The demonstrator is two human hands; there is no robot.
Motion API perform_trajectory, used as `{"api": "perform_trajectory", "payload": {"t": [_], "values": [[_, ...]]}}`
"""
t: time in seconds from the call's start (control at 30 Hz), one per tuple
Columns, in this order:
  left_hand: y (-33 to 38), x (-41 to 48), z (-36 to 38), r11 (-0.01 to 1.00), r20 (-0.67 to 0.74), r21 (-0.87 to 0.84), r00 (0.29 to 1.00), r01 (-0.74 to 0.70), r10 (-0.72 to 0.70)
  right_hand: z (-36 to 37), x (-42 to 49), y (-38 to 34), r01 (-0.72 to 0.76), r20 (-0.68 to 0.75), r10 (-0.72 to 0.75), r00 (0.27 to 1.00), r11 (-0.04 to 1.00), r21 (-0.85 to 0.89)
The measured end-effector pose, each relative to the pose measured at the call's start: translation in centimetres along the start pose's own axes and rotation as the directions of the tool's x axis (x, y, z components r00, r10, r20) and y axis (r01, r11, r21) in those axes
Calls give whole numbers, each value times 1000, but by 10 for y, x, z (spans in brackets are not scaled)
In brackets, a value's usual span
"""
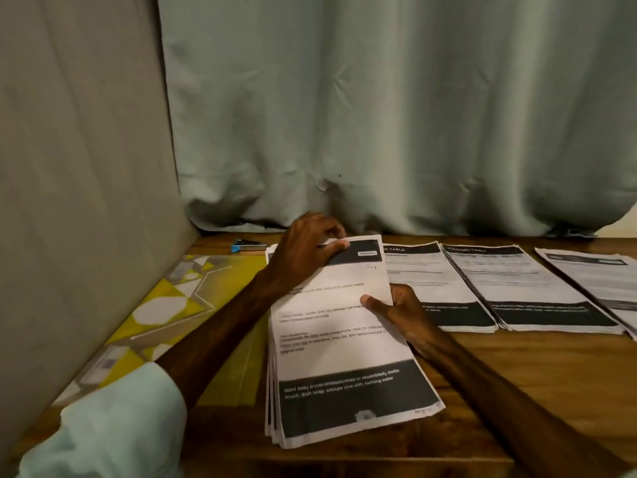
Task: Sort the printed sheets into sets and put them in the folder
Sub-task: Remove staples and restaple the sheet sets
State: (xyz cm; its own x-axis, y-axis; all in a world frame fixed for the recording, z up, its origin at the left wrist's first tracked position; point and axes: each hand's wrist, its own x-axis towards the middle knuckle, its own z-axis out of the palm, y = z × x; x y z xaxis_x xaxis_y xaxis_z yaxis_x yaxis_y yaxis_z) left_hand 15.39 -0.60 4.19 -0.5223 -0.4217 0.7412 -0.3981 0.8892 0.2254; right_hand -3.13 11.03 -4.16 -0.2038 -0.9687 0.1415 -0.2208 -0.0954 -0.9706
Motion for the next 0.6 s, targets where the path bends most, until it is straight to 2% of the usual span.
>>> {"api": "perform_trajectory", "payload": {"t": [0.13,0.23,0.33,0.43,0.6], "values": [[-8,6,5,998,42,-26,998,-54,55,2,5,4,12,-4,-12,1000,1000,17],[-14,5,11,994,12,-32,994,-105,106,1,7,6,13,-5,-13,1000,1000,12],[-22,-7,23,989,-26,34,989,-144,145,-1,9,10,16,6,-16,1000,998,-55],[-27,-18,30,976,-131,88,969,-201,212,-1,10,10,26,29,-24,999,996,-90],[-24,-27,31,938,-267,236,911,-254,314,-3,12,12,15,55,-12,998,998,-56]]}}
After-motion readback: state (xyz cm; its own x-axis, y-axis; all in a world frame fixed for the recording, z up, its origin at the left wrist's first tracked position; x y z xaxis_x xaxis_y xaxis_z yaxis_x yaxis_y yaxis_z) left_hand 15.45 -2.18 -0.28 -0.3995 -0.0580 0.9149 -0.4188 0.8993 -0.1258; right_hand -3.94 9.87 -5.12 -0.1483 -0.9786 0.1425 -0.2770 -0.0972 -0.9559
